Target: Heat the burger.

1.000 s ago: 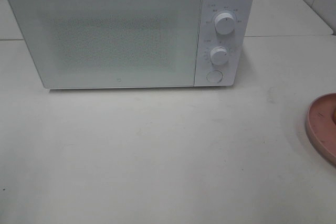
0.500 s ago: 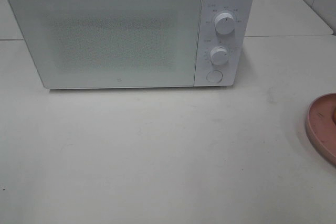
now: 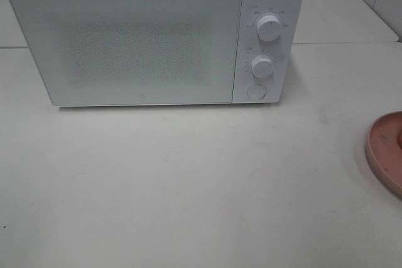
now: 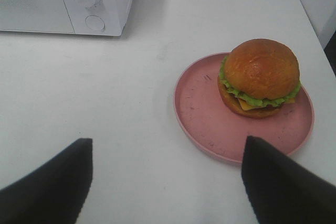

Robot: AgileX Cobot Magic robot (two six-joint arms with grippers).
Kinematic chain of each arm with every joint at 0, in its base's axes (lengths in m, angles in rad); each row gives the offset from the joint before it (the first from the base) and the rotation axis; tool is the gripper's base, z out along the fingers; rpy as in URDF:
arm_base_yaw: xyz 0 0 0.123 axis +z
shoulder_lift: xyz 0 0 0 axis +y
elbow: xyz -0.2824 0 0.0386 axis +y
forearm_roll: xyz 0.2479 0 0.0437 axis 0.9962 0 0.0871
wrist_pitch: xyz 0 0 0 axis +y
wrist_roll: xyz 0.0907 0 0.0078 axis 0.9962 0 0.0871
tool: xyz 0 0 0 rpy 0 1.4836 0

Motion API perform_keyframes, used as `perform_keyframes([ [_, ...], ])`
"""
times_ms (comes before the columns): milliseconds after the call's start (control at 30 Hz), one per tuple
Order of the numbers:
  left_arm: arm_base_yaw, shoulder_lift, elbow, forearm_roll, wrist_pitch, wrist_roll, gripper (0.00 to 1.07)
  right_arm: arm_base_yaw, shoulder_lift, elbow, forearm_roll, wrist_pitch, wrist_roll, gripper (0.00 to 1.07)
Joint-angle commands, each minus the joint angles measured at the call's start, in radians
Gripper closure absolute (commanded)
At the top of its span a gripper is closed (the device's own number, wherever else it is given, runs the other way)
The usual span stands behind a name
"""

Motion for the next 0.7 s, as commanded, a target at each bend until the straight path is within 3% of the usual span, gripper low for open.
perform_keyframes([
  [33, 0.003, -0.030, 0.004, -0.010, -0.005, -0.008, 0.06, -0.007, -0.027, 0.001, -0.002, -0.004, -0.009, 0.32],
  [700, 0.003, -0.030, 0.004, -0.010, -0.005, -0.008, 0.06, -0.007, -0.027, 0.001, -0.002, -0.004, -0.009, 0.32],
])
